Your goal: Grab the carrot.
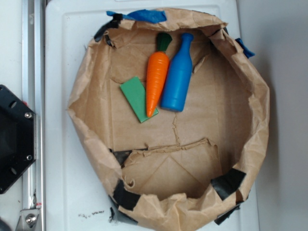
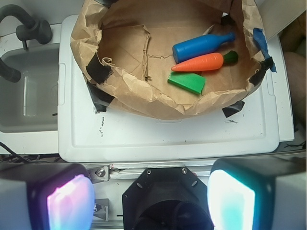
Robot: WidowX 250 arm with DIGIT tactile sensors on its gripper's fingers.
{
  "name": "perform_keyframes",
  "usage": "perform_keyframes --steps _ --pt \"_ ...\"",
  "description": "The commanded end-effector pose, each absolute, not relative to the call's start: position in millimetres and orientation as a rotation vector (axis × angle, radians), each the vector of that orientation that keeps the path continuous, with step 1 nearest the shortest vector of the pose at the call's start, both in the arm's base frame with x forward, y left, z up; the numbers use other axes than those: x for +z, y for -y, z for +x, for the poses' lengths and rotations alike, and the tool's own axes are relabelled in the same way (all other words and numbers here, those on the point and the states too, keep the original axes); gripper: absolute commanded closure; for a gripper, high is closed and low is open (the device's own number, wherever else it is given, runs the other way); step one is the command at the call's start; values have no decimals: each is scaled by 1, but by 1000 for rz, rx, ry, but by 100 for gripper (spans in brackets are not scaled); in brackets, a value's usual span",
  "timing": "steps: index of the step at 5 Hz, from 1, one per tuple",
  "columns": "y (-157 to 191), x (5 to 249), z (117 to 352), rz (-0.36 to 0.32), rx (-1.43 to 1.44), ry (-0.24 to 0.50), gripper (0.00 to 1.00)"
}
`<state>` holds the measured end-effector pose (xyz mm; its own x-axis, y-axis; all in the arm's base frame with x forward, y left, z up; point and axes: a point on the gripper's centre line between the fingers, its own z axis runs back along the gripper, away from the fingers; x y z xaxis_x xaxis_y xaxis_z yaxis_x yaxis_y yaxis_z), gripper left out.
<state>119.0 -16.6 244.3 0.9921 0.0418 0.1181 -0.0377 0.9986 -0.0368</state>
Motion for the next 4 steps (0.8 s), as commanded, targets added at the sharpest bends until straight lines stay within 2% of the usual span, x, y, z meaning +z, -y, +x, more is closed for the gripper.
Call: perform_keyframes --steps 1,2,3,4 --pt "17 244 119 -34 40 119 0" --pt "11 223 146 1 131 102 0" --pt "1 222 173 1 183 112 0" --pt "-9 217 194 -14 277 159 0"
